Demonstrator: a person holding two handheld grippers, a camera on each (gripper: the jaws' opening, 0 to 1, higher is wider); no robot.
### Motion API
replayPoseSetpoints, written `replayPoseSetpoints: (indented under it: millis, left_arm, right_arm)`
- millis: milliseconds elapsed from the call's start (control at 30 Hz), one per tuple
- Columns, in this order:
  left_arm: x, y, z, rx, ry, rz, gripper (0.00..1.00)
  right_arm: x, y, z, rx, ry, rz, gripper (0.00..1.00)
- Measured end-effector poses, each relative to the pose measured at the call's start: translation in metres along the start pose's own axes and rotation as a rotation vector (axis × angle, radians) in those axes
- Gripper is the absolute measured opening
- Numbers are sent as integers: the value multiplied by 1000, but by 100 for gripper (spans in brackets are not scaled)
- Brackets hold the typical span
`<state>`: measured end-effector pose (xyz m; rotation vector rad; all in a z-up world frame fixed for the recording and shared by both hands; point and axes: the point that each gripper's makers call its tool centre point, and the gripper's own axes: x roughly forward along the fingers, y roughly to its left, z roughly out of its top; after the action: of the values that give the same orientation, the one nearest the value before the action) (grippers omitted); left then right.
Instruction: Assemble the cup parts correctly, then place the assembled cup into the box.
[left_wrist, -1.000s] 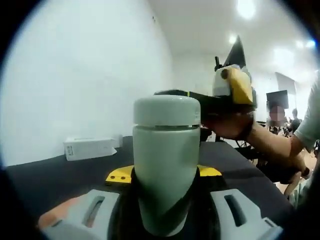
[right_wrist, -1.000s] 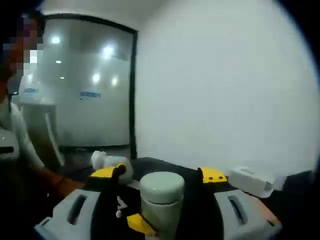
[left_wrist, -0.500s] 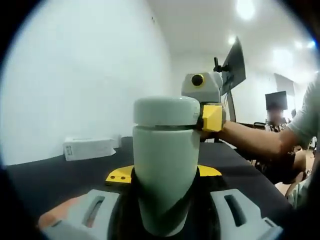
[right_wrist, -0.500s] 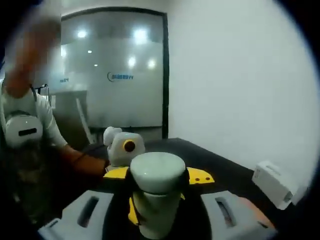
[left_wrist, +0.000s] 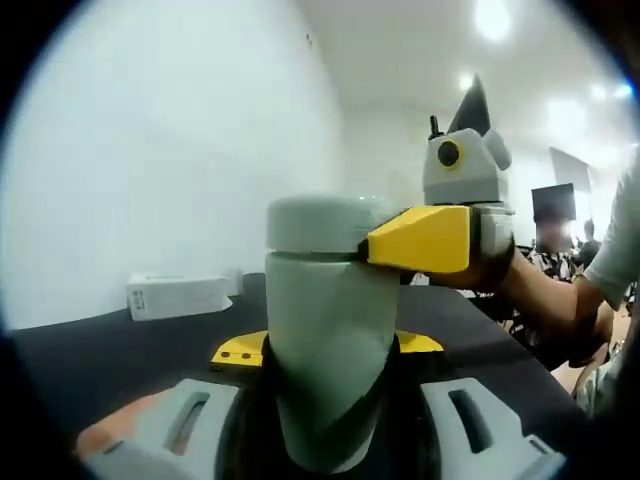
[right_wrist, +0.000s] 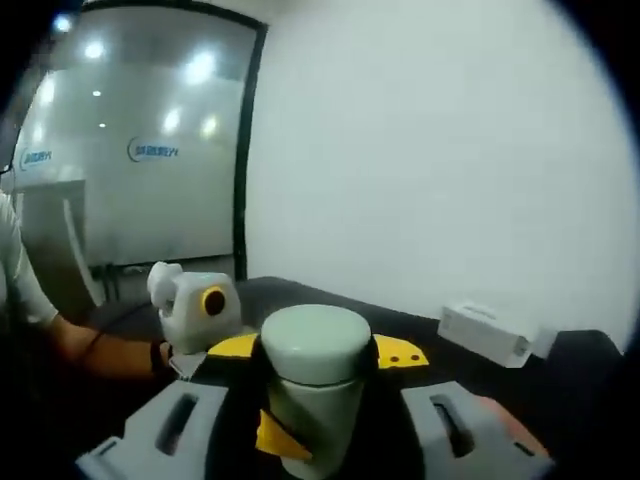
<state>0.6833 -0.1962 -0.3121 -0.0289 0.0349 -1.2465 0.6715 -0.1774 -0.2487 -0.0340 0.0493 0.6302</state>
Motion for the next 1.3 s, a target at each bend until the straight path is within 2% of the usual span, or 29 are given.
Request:
replayPoseSetpoints:
  millis: [100,233,267,300,367,400,433,467,533,600,633,700,767,867,967,1000,1100,1200,1300]
  left_arm:
    - [0,0,0,-3,0,1,41]
    - [-1,0,0,-5,1,0,41]
    - [-1,0,0,-5,0,1,41]
    - [0,0,0,-7,-1,2,41]
    - [1,-1,0,-3,0,0,41]
    - [1,-2,0,0,2,0,41]
    - [1,-1,0,0,3,0,41]
    - [1,-1,0,1,2,-1,41]
    - [1,1,0,0,3,-1,41]
    - [2,1,0,0,2,-2,41]
    - [2,1,0,1,2,-2,41]
    - [2,0,0,2,4,-3,41]
    - [2,0,0,2,3,-4,41]
    - [2,1,0,1,3,-4,41]
    - [2,0,0,3,3,-5,41]
    - [2,0,0,2,3,-5,41]
    - [1,0,0,2,2,-5,41]
    - [1,1,0,-4,1,-6,41]
    - [1,3,0,-5,1,-4,41]
  right_arm:
    - [1,-4,0,16,0,-84,39]
    - [4,-5,1,-28,0,-84,40]
    - [4,-6,0,-32,0,-58,42]
    - [4,-1,2,7,-19,0,46]
    - [0,6,6,115,-45,130,55]
    - [-3,8,12,178,-84,191,58]
    - [-7,9,19,165,-139,265,58]
    - [-10,8,20,170,-155,306,58]
    - [-16,2,22,103,-185,372,54]
    - [-13,-10,26,75,-202,336,52]
    - [-14,-8,27,37,-210,375,50]
    - [-12,-5,26,44,-178,419,52]
    - [-11,4,27,74,-158,501,56]
    - [-5,13,22,73,-109,578,56]
    - [-1,18,21,80,-107,620,55]
    - [1,18,20,76,-105,614,54]
    - [6,18,13,21,-93,586,42]
    - [6,22,12,20,-88,590,40]
    - [7,19,11,21,-81,541,40]
